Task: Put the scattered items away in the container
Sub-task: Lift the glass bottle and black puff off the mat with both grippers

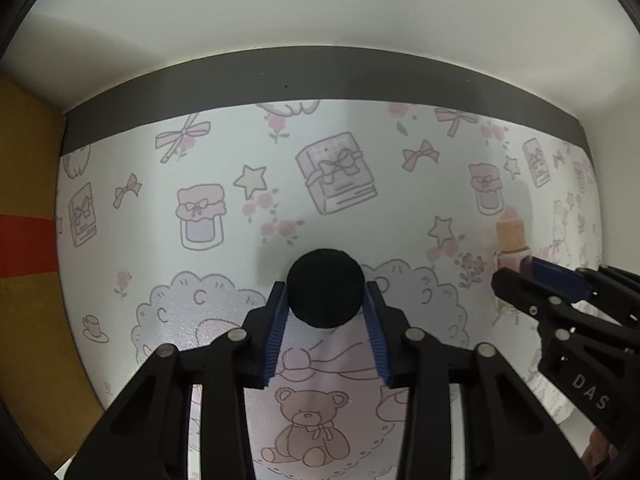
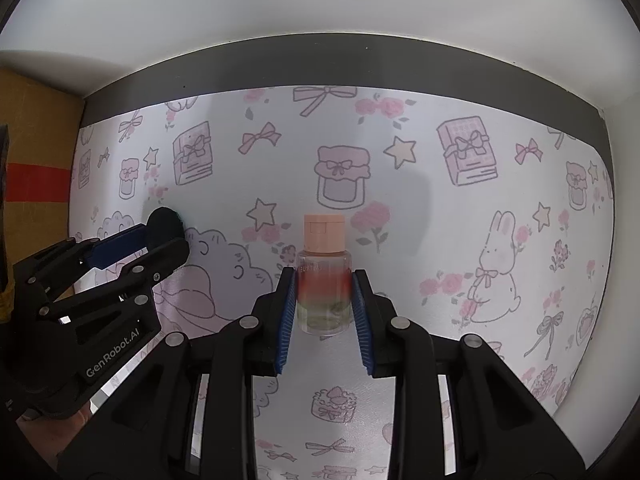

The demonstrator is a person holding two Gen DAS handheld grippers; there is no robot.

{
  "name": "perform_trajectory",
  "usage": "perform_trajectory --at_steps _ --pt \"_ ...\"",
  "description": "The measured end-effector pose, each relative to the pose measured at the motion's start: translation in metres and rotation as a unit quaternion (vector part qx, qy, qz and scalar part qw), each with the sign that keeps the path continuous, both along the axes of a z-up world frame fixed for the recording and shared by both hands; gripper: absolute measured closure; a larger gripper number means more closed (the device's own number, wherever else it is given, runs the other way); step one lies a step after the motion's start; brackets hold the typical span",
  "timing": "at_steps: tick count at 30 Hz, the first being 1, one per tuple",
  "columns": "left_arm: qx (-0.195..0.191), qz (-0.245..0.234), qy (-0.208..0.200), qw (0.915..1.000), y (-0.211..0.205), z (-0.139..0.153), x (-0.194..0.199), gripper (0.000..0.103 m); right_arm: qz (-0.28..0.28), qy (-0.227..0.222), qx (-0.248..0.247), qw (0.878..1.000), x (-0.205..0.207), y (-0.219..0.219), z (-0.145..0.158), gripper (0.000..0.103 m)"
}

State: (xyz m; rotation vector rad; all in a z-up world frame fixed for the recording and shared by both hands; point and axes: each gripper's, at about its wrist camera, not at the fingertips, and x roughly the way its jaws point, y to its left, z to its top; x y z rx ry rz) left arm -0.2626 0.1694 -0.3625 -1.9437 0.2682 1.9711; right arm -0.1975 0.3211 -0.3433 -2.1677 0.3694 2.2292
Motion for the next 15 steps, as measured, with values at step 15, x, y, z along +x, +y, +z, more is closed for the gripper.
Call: perform_trajectory --at_steps 15 --pt "0.025 0.018 0.044 0.9985 -0.025 0.059 0.011 0.066 0.005 0.034 0.004 0.999 0.009 -0.005 0.038 0.074"
